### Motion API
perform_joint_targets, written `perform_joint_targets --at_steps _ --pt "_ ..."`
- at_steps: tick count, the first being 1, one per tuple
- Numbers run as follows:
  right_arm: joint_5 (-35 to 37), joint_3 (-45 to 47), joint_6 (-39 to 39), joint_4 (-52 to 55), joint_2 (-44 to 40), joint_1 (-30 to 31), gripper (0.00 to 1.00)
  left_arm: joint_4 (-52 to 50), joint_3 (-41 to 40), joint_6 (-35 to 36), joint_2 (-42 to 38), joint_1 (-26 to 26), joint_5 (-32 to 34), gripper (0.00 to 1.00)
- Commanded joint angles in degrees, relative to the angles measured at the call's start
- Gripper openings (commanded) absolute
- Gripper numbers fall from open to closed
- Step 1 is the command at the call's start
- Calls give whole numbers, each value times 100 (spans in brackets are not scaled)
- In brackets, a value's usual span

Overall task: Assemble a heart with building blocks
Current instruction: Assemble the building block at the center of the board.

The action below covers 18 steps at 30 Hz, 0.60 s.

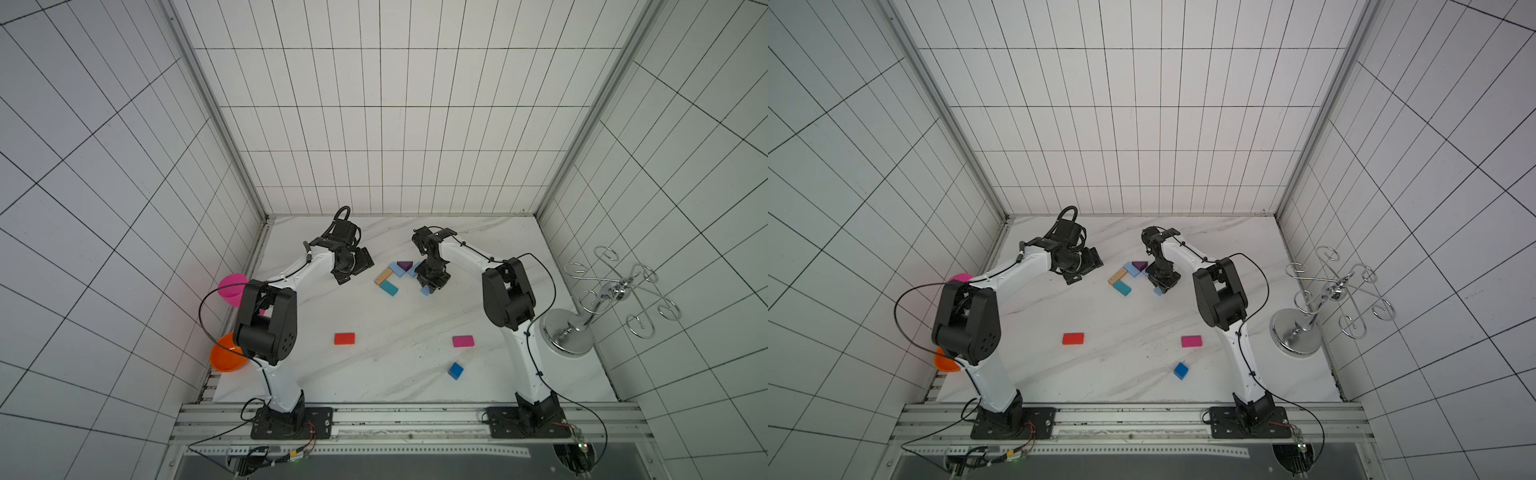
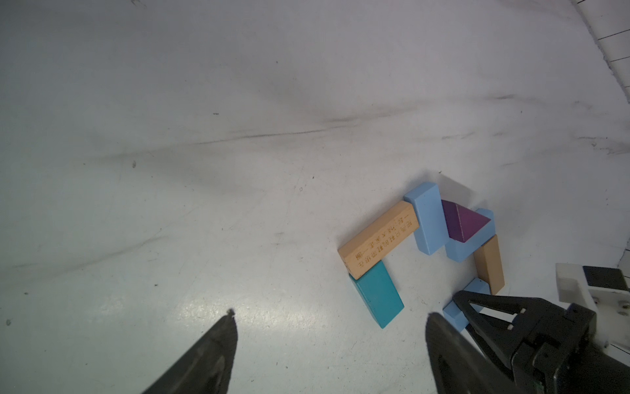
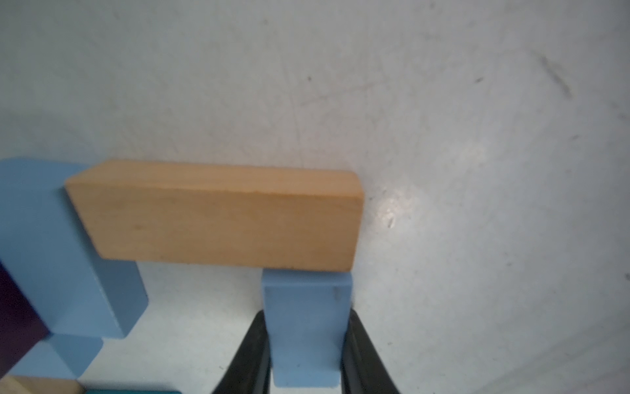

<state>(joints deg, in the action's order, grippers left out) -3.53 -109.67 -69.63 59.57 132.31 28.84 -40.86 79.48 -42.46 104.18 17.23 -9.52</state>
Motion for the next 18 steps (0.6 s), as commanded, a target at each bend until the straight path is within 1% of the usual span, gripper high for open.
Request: perform_joint_targets --at_steps 1,10,16,18 --pt "223 44 -56 -21 111 -105 0 122 79 -8 94 -21 -15 85" --pt "230 141 -104 -42 93 -107 1 128 45 14 85 -26 -15 85" --pt "208 176 -113 -58 96 -115 28 140 -10 29 52 -29 -7 85" --pt "234 200 -121 -66 93 -116 33 140 -28 30 41 -27 -6 85"
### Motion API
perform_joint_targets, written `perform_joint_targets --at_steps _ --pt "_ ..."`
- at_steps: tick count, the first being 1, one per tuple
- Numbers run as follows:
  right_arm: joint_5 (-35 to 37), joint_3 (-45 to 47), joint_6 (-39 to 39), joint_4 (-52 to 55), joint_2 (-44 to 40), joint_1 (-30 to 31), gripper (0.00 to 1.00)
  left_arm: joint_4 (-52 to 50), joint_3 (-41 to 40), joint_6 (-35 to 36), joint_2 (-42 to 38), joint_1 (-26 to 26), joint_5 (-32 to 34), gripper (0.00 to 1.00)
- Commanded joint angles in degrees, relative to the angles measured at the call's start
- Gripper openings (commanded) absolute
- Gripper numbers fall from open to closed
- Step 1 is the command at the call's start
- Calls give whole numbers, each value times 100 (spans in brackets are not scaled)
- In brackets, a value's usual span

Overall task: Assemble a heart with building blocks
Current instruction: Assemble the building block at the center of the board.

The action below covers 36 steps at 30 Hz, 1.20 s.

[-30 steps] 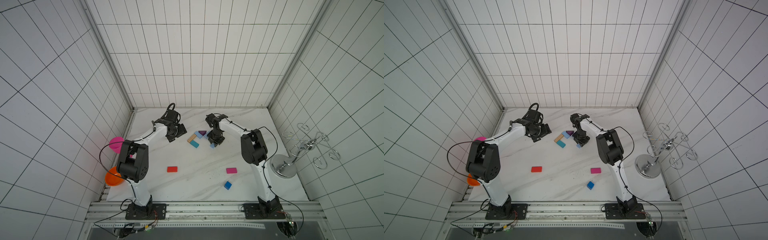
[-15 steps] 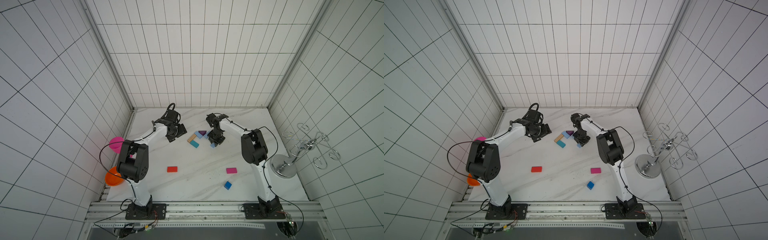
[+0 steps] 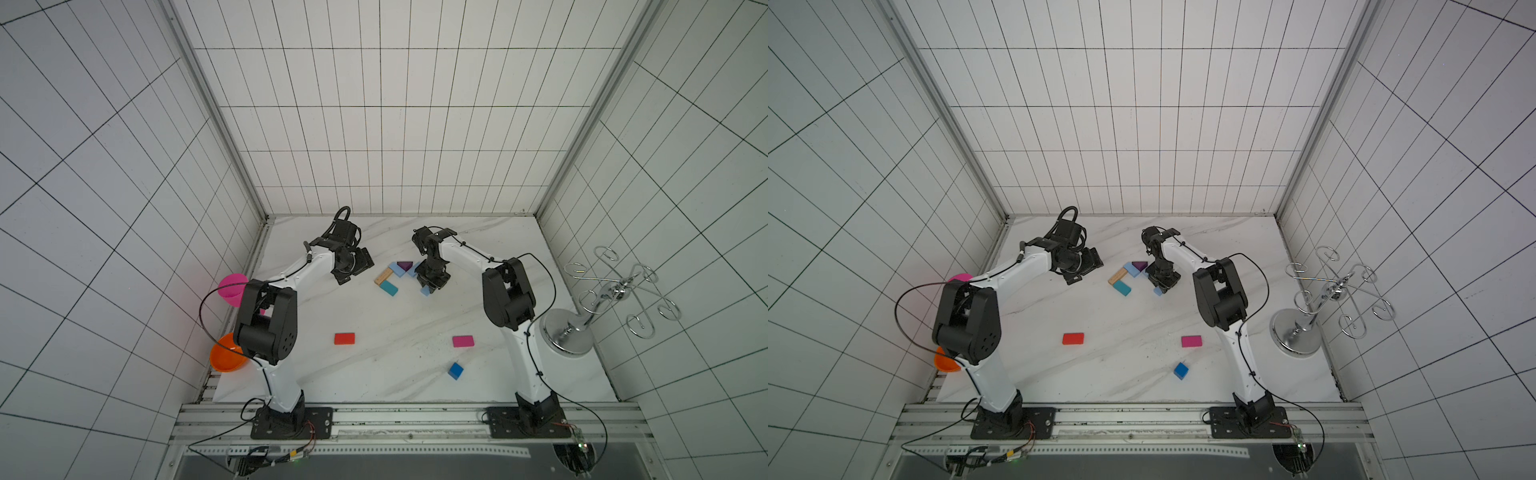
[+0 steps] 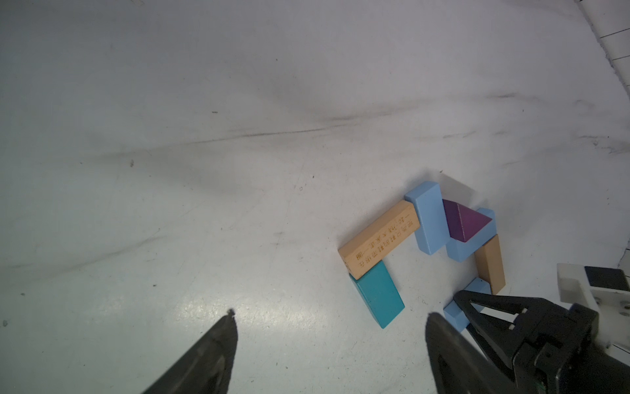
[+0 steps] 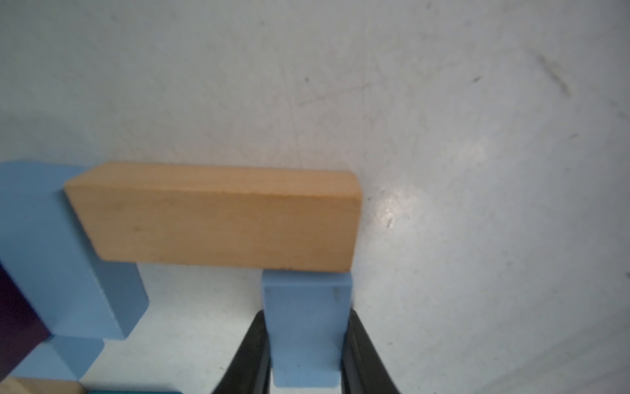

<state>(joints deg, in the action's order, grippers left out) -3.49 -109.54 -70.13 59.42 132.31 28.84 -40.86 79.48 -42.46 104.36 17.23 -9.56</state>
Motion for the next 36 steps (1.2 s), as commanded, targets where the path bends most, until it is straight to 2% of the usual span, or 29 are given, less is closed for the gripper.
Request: perform_joint_targets --at_steps 1,5,10,19,24,29,32,34,36 --pt "230 203 -73 -46 83 -111 36 140 -37 36 18 -27 -2 85" --pt "256 252 -65 -103 23 -115 51 140 -63 45 -12 -36 -1 85" --pt "151 345 -45 -216 -10 -126 64 149 -106 45 -55 -36 -2 85" --pt "28 969 55 -731 -478 -121 68 157 -251 -16 -252 -36 41 85" --pt "33 1233 443 -1015 -896 -55 85 132 -376 -271 -483 -36 159 85" --pt "0 1799 790 -1056 -1776 -28 86 -331 -417 -897 -837 -36 503 86" --pt "-372 2493 1378 -1526 -2687 -59 86 -884 -567 -1721 -1130 1 657 90" --pt "-1161 3007 2252 -2303 -3217 -164 87 -972 -947 -2316 -1458 99 657 93" --pt "-1925 3182 3718 -2279 -3594 -238 87 -870 -1519 -3075 -1820 253 516 94"
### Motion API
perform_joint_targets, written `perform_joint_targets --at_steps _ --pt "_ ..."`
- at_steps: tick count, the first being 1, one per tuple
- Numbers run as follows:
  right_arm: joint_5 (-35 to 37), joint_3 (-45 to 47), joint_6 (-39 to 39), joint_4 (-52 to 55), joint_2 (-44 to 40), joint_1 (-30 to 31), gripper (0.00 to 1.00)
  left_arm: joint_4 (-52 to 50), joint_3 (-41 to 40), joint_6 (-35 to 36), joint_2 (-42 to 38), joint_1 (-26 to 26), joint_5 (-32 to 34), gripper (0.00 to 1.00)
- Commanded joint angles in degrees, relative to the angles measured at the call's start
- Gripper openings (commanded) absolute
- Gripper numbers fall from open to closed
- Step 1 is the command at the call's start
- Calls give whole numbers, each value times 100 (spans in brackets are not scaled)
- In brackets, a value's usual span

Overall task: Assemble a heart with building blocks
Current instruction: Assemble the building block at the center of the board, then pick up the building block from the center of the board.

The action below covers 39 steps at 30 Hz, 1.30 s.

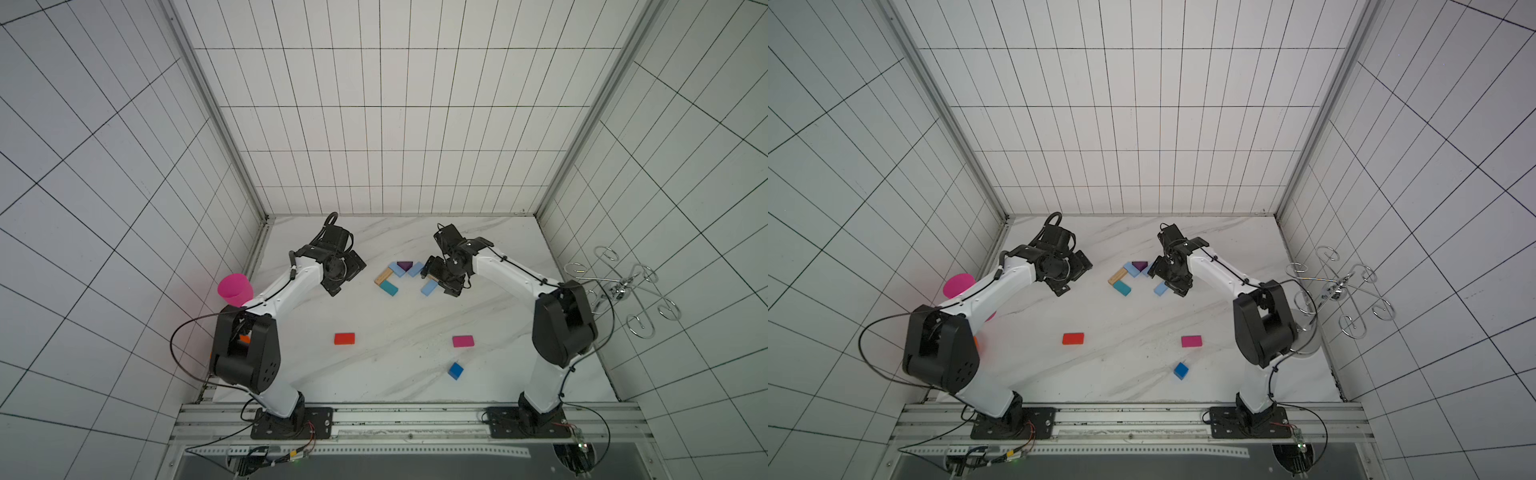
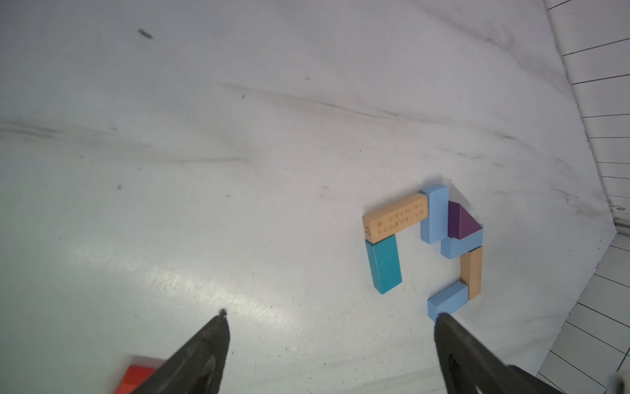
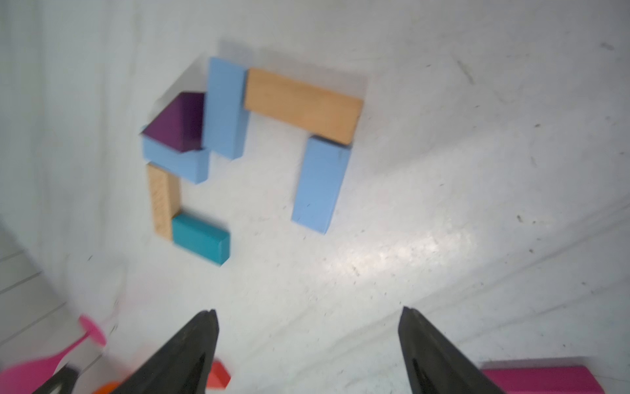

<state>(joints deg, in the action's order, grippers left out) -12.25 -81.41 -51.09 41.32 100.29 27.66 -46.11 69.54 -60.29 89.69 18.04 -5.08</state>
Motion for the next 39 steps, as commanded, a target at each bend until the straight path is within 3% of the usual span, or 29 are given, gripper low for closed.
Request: perform_joint_targets --at_steps 1,4,6,8,11,15,24,35,39 --pt "-1086 335 2583 -54 -524 -117 86 -260 -798 -1623 -496 242 -59 94" --pt "-1263 428 5055 1339 -872 -82 83 33 -1520 -2496 -795 580 -256 94" --pt "-968 651 6356 2040 -1100 -72 83 42 -1739 -2814 -830 797 -248 93" --pt "-516 971 7233 2385 -1301 -60 81 -46 -1845 -3013 -813 938 -221 93" --pt "44 1473 7711 2350 -1564 136 79 -177 -1963 -3249 -881 1132 -19 93" --pt "748 2122 7773 1910 -1617 495 78 -262 -2158 -3363 -895 1219 59 91" --pt "1398 2737 7737 1017 -1246 681 76 -160 -2328 -3359 -738 1211 135 88" --pt "1502 2900 7816 591 -689 803 74 209 -2530 -3307 -440 1066 -51 81" --pt "1517 2933 7742 574 -547 808 67 337 -2589 -3271 -342 997 -108 75"
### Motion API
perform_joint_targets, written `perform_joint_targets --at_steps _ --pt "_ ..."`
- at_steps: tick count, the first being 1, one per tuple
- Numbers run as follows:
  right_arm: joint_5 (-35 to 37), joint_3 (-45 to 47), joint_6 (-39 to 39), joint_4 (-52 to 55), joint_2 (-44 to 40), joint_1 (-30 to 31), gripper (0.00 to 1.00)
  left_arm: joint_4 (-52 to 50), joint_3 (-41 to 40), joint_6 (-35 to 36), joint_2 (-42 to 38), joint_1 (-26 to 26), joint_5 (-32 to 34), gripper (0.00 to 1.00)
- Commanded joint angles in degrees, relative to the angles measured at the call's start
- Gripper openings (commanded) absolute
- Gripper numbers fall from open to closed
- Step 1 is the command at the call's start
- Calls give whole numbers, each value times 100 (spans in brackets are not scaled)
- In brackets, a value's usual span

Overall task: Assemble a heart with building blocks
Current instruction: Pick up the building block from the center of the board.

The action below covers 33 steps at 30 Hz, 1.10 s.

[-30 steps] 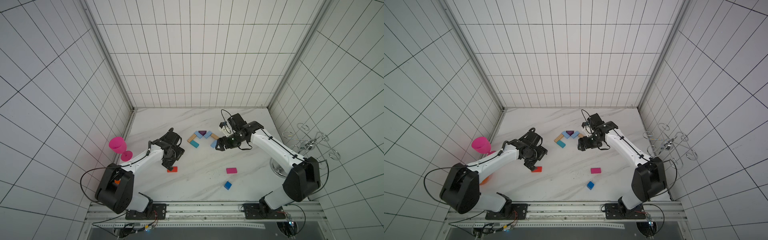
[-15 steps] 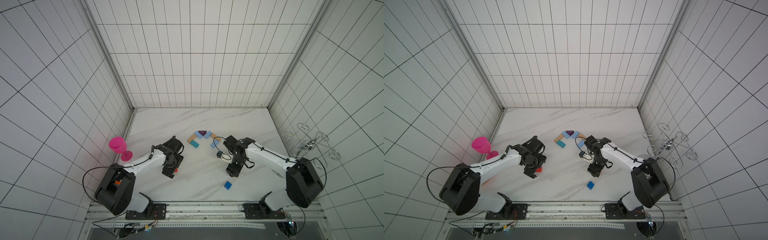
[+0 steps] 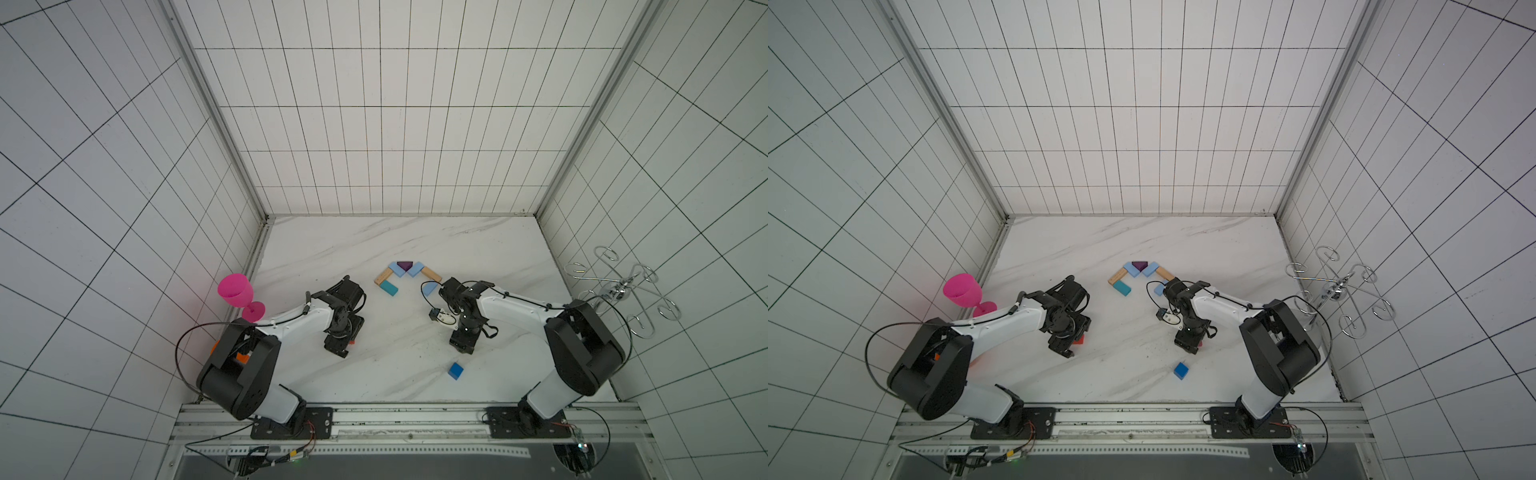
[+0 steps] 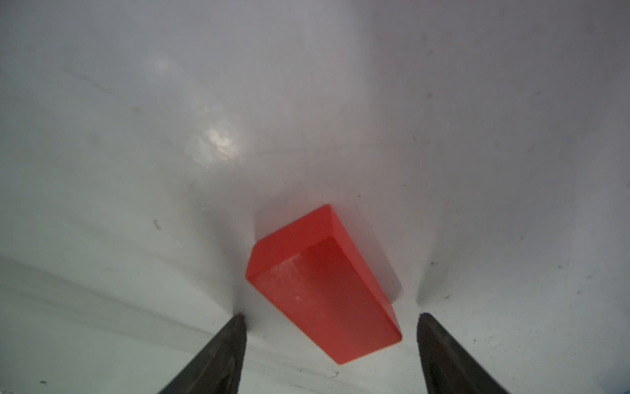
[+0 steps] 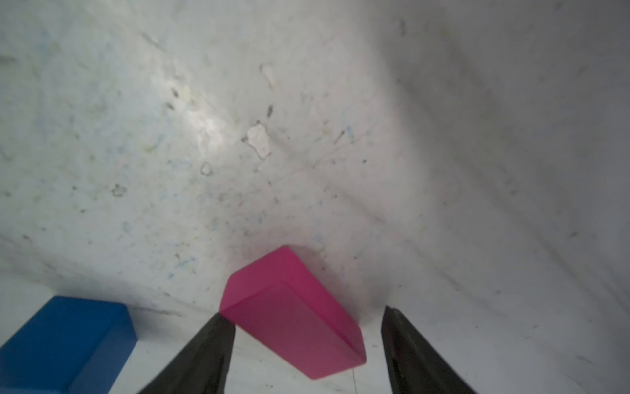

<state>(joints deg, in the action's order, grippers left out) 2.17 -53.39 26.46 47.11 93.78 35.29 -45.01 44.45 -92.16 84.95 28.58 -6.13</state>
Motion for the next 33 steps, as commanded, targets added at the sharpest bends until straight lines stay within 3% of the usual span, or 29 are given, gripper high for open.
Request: perform_joint_targets --at_steps 1,6,11,16,20,26,33 --pt "68 127 -24 22 152 44 65 220 -83 -70 152 -62 -5 74" --pt "11 101 -147 112 363 41 56 221 -103 16 240 -113 51 68" --pt "3 66 -258 214 504 45 25 338 -146 228 397 -244 94 53" --pt "-93 -161 -489 388 557 14 0 406 -87 570 667 -344 47 30" --pt "-192 -567 -994 446 284 -167 0 174 224 806 658 -264 199 21" --pt "-576 -1349 -2203 50 -483 -537 0 -752 1305 1212 870 181 580 14" --pt "518 -2770 -2874 848 -358 -835 0 -1395 2421 1297 1133 899 940 12"
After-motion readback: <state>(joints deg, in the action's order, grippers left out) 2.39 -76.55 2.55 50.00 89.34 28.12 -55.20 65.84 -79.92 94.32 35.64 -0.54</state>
